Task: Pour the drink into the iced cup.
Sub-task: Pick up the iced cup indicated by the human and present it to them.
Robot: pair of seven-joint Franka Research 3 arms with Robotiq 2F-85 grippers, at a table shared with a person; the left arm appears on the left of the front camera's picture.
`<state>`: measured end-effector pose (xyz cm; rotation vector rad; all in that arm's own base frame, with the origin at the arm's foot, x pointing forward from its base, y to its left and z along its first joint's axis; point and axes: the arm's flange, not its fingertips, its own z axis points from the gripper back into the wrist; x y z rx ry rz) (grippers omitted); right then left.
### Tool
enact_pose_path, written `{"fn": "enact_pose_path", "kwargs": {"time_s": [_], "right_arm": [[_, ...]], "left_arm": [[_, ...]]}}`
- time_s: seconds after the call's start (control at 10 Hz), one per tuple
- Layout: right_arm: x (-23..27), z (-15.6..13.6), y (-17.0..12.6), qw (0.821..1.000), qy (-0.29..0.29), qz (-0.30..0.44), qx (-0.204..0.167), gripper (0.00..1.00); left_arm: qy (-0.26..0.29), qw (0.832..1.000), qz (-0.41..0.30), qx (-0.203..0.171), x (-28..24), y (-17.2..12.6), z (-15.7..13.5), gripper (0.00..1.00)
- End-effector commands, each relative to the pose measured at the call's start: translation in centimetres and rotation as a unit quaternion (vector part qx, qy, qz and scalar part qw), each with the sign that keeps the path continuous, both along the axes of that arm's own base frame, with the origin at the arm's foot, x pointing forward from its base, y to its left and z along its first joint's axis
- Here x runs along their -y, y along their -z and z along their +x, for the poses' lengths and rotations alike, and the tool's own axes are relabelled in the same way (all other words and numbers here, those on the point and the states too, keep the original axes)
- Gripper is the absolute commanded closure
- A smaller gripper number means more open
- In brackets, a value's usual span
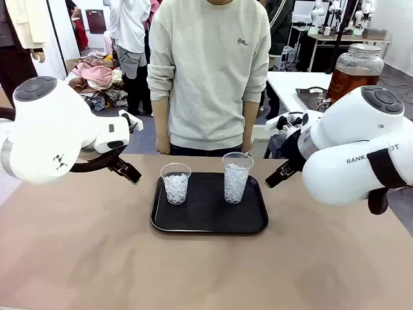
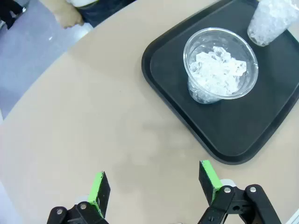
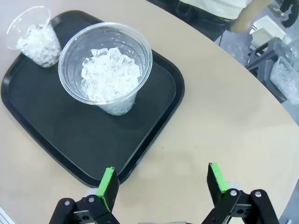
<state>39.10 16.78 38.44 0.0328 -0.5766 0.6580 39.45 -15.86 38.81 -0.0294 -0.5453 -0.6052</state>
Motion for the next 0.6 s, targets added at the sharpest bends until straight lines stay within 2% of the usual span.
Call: {"fn": "enact_pose_path", "kwargs": {"time_s": [0.0, 0.5], "right_arm": [[0.06, 0.02, -0.06, 1.000, 0.000, -0.002, 0.002, 0.00], [0.06, 0.02, -0.06, 1.000, 0.000, -0.002, 0.002, 0.00]], "left_arm": [[0.000, 1.000, -0.001, 0.001, -0.02, -0.12, -0.01, 0.00], [0.000, 1.000, -0.001, 0.001, -0.02, -0.12, -0.01, 0.00]]}}
